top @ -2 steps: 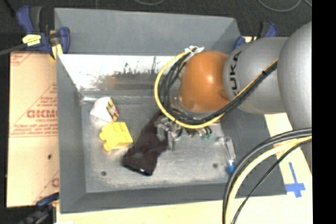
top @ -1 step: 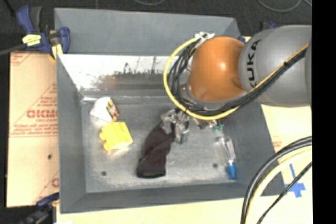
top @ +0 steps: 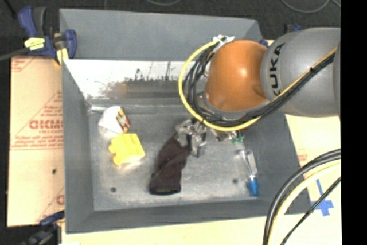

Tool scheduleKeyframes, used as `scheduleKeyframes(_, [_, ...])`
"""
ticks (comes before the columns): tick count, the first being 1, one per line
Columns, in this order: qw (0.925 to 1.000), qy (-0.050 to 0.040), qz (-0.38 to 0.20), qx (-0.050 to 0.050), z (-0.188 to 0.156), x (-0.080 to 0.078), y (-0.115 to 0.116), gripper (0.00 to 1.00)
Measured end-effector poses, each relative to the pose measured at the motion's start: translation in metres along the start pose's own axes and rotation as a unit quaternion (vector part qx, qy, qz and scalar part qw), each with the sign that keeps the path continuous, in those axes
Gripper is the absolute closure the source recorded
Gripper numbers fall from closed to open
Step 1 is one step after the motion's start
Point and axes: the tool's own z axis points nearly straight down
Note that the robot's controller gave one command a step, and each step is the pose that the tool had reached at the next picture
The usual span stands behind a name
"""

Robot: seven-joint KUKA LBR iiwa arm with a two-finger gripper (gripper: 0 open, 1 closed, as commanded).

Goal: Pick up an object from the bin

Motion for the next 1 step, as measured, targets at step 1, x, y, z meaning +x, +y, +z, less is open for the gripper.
scheduleKeyframes(1, [0.9994, -0.0015, 0.034, 0.001, -0.1038, 0.0018, -0.0041, 1.00])
